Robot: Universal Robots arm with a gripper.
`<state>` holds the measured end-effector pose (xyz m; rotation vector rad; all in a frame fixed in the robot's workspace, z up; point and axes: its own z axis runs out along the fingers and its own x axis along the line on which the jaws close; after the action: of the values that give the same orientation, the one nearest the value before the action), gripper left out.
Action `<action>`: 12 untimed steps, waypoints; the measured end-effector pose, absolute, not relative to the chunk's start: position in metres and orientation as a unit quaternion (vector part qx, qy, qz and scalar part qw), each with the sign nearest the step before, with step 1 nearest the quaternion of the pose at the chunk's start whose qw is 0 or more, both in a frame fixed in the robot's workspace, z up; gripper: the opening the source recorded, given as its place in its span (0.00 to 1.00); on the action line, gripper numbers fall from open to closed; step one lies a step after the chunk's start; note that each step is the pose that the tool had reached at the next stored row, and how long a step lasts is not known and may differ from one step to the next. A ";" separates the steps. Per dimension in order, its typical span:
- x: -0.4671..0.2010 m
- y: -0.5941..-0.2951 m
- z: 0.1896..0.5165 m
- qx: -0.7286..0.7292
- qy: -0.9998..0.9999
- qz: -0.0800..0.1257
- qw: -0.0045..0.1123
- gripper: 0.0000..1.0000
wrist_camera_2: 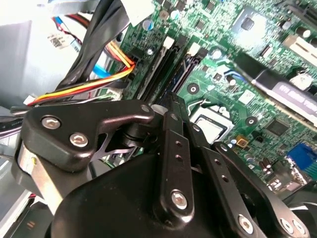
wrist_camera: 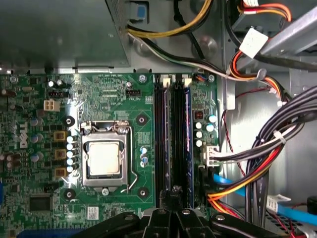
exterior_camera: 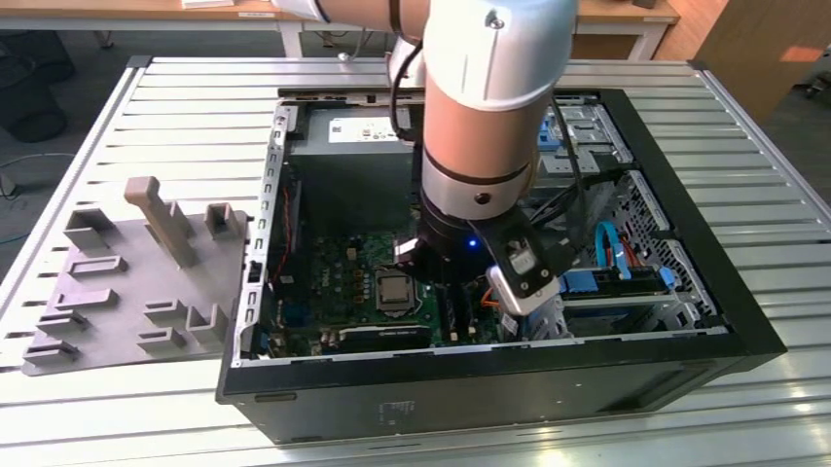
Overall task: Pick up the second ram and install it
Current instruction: 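Press down the second ram until it locks into place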
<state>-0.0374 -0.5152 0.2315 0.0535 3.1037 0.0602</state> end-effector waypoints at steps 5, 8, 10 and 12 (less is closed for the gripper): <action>-0.037 -0.519 0.229 0.017 0.999 0.020 0.018 0.11; -0.037 -0.519 0.228 0.017 0.999 0.019 0.018 0.11; -0.037 -0.519 0.228 0.017 0.999 0.019 0.018 0.11; -0.037 -0.519 0.226 0.017 0.999 0.020 0.019 0.11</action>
<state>-0.0374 -0.5190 0.2265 0.0536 3.1035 0.0609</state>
